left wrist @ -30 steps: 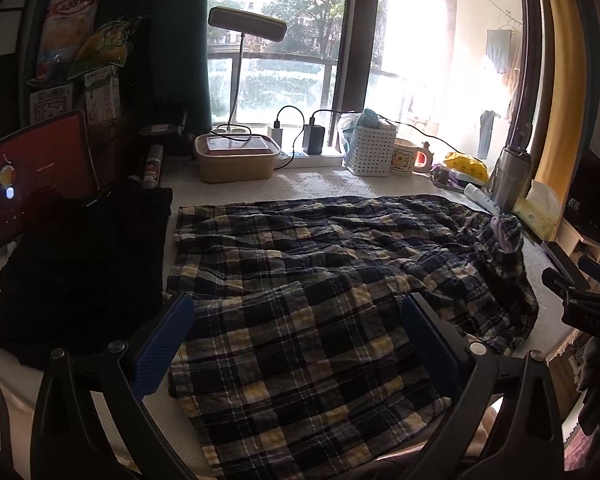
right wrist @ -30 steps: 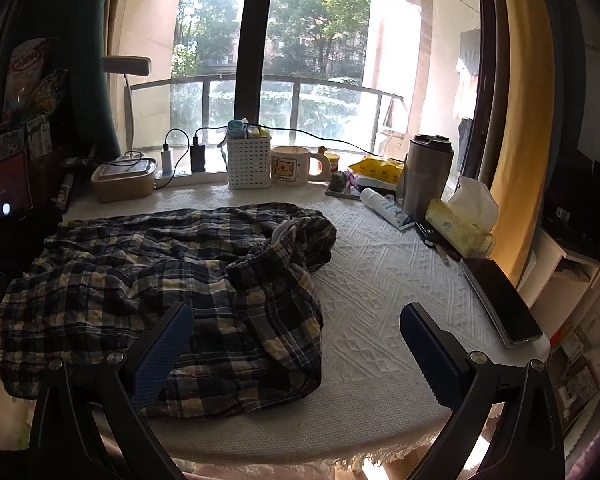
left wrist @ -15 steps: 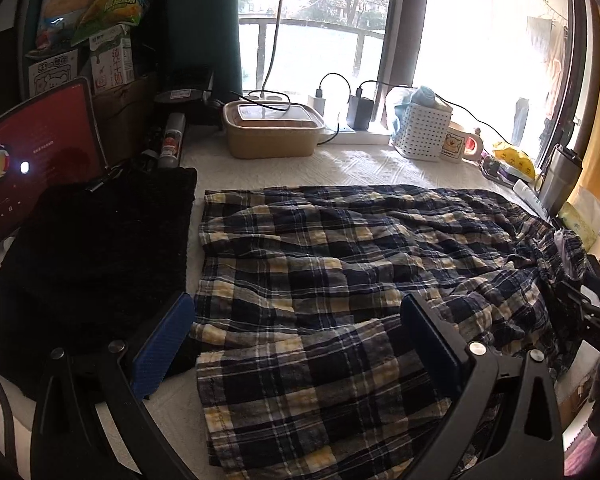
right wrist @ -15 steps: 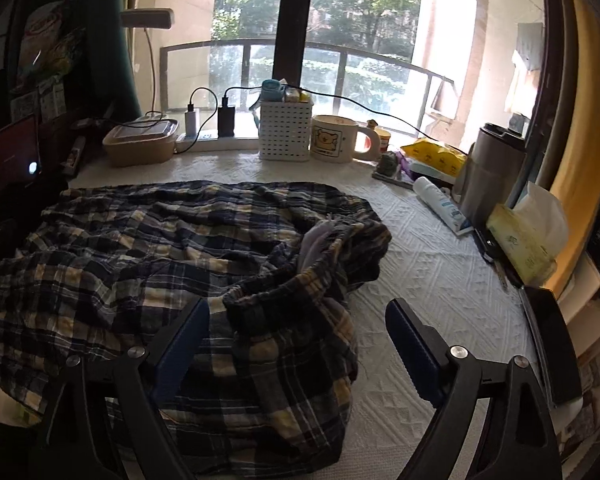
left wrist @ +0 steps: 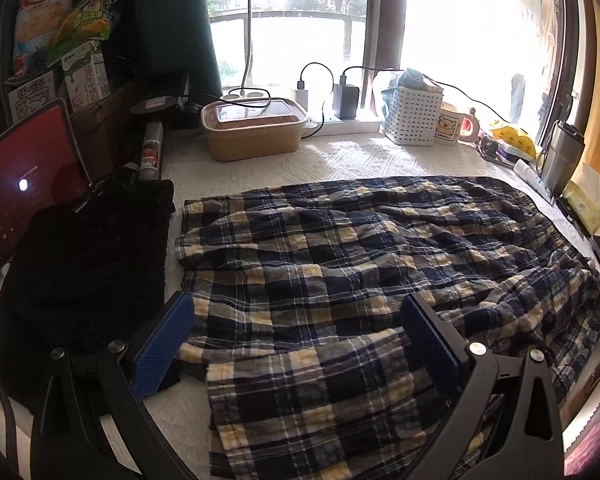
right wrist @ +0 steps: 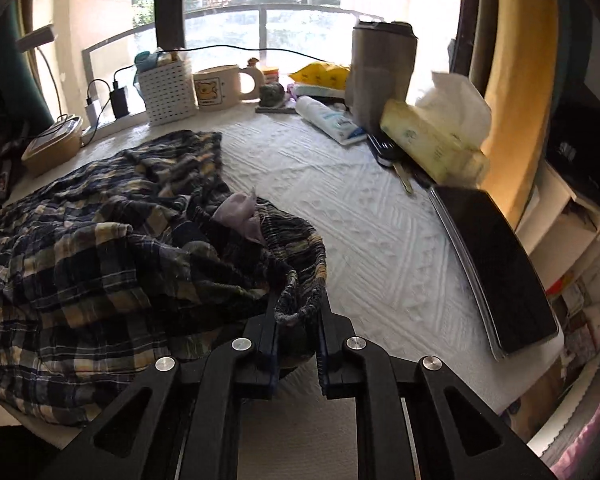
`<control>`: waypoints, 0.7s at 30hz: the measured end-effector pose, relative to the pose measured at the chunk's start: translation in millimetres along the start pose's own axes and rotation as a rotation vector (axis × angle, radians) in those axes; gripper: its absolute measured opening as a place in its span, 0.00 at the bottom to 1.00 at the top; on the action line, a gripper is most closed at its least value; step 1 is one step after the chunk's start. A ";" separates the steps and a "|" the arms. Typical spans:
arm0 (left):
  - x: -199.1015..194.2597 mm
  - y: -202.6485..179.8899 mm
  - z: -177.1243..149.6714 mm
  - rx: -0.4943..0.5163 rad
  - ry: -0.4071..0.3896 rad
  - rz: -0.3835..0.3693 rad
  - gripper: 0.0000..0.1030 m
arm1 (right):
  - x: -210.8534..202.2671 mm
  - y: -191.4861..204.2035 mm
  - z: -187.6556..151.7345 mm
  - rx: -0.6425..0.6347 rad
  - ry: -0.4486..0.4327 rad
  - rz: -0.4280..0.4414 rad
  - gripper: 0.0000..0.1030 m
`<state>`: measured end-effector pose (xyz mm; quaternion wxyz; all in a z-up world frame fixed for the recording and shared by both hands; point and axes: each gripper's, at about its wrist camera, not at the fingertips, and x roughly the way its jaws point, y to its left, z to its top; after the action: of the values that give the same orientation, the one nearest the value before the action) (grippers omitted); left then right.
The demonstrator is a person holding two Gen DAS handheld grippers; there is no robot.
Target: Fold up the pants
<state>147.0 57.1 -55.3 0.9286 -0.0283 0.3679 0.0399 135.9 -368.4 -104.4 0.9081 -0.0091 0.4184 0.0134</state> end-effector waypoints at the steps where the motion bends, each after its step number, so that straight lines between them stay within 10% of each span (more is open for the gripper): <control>1: 0.2 1.3 3.3 0.013 -0.015 0.014 0.99 | -2.0 -5.5 -2.6 0.007 -0.002 0.020 0.14; 4: 4.6 8.6 16.0 0.056 -0.042 0.078 0.99 | -22.2 -10.2 0.5 -0.010 -0.073 -0.001 0.34; 6: 8.2 18.6 26.8 0.060 -0.059 0.099 0.99 | -42.1 -11.8 10.2 -0.029 -0.168 -0.047 0.79; 8: 14.8 27.7 37.9 0.066 -0.063 0.117 0.99 | -62.4 -17.4 23.9 -0.015 -0.273 -0.047 0.95; 21: 98.9 73.5 73.4 0.050 0.063 0.065 0.99 | 34.6 59.7 167.4 -0.321 -0.201 0.124 0.94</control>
<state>261.7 141.5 -71.4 0.9150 0.0056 0.3988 0.0600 283.7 -303.5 -22.2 0.9297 -0.1267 0.3176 0.1366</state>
